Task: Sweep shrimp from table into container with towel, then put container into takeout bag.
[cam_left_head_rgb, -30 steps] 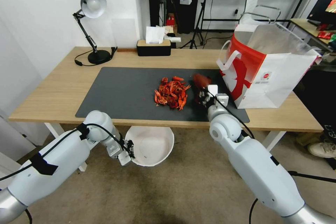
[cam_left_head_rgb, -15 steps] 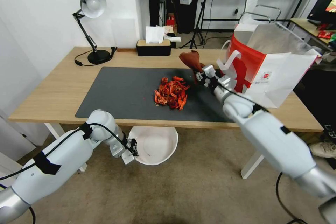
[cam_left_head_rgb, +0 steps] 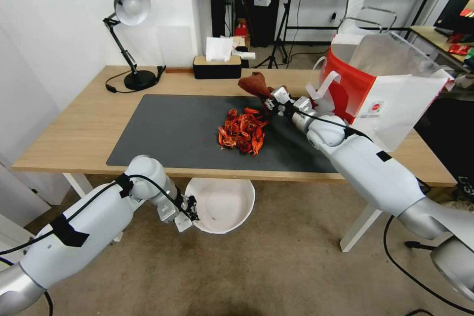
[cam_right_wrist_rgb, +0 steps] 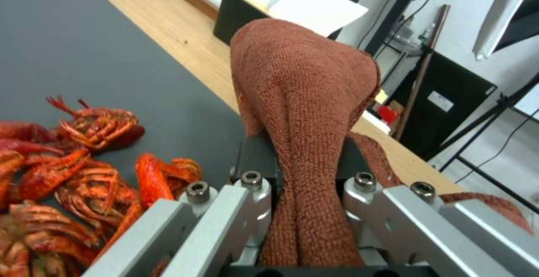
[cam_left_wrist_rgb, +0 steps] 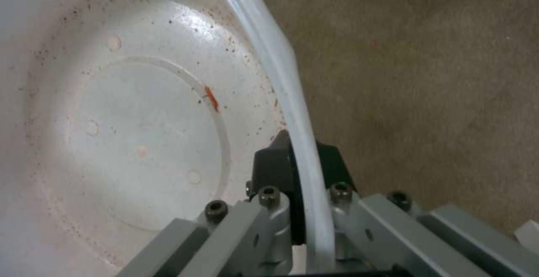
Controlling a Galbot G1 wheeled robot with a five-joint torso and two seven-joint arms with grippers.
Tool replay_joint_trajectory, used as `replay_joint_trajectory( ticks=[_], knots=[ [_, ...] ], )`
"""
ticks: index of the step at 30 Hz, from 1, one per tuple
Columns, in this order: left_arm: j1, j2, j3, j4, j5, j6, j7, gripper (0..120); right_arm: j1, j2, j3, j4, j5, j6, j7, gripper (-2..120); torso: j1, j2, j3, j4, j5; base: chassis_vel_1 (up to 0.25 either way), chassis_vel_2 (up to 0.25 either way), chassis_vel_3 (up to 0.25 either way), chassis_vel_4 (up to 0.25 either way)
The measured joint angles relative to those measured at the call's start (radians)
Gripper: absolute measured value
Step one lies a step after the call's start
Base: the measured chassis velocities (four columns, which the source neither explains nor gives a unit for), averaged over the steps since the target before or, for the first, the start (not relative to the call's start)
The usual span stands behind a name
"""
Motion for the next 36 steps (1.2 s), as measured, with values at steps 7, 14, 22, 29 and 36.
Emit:
replay_joint_trajectory(
  ticks=[7,14,22,29,36],
  knots=[
    [-0.032,-0.019,0.03,0.01,-0.009,0.0,0.0,0,0.009,0.008,-0.003,-0.047,-0.018,0.002,-0.001,9,0.0,0.0,0.0,-0.0001,-0.0001,0.0,0.0,0.0,0.0],
    [-0.094,-0.042,0.057,0.027,-0.037,-0.001,0.057,0,0.015,0.01,-0.006,-0.088,-0.031,0.015,-0.016,9,0.0,0.0,0.0,0.0,0.0,0.0,0.0,0.0,0.0],
    [-0.117,-0.032,0.096,0.016,-0.054,-0.005,0.085,0,0.014,0.009,-0.006,-0.11,-0.034,0.026,-0.049,9,0.0,0.0,0.0,0.0001,-0.0002,0.0,0.0,0.0,0.0],
    [-0.119,-0.021,0.108,0.001,-0.053,-0.027,0.088,0,0.0,0.001,-0.007,-0.108,-0.034,0.05,-0.096,9,0.0,0.0,0.0,0.0,-0.0001,0.0,0.0,0.0,0.0],
    [-0.134,-0.021,0.117,0.013,-0.051,-0.04,0.089,0,-0.012,-0.006,-0.011,-0.101,-0.034,0.057,-0.125,9,0.0,0.0,0.0,-0.0001,-0.0001,0.0,0.0,0.0,0.0]
  ],
)
